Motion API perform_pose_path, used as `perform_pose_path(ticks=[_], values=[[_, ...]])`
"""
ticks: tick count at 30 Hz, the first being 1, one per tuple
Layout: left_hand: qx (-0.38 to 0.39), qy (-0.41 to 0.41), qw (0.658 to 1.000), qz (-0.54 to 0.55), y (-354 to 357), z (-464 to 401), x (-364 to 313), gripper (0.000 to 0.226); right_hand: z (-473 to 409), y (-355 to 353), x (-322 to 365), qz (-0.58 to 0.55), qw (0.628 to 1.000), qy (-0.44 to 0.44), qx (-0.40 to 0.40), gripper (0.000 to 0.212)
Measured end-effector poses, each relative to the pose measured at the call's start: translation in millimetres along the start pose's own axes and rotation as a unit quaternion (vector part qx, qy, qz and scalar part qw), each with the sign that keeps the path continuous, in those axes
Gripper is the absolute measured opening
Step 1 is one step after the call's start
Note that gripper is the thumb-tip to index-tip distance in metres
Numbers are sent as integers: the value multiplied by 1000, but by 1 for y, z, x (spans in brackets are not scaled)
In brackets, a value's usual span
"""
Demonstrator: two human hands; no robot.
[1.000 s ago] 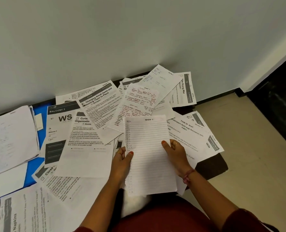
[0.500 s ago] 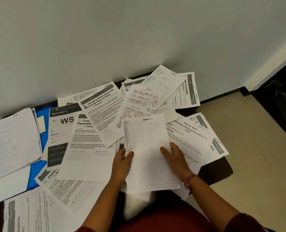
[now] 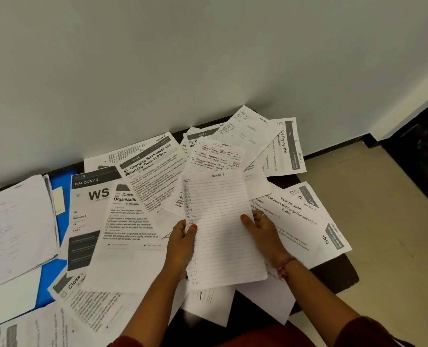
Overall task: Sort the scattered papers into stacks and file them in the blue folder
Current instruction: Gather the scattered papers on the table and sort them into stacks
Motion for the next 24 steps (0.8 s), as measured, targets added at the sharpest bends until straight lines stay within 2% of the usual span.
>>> perform_pose_path(ticks=[6,9,11,14,18,21,24], values=[[-25,15,1000,8,0,-23,-18,15,-75,-38,42,9,996,-3,-92,23],[-32,5,999,16,1,-32,-20,17,-120,-61,68,5,989,-23,-143,6],[-38,-1,999,13,1,-38,-19,17,-148,-73,80,18,986,-10,-163,18],[-49,-6,999,7,0,-44,-17,18,-182,-80,91,11,986,3,-167,24],[-61,-7,998,7,1,-46,-16,18,-210,-82,107,-22,983,-6,-184,20],[-69,-13,997,14,0,-46,-15,16,-219,-83,114,-49,977,18,-205,17],[-72,-14,997,23,0,-43,-14,15,-223,-79,120,-61,977,26,-202,28]])
Point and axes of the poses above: each hand's wrist, its own z-axis away from the middle knuckle, its own y-axis out of the palm, x = y × z, the point moved 6 cm from there along -z, towards the middle knuckle, and after that the axes turned 7 degrees about -z, right-handed, at the moved point
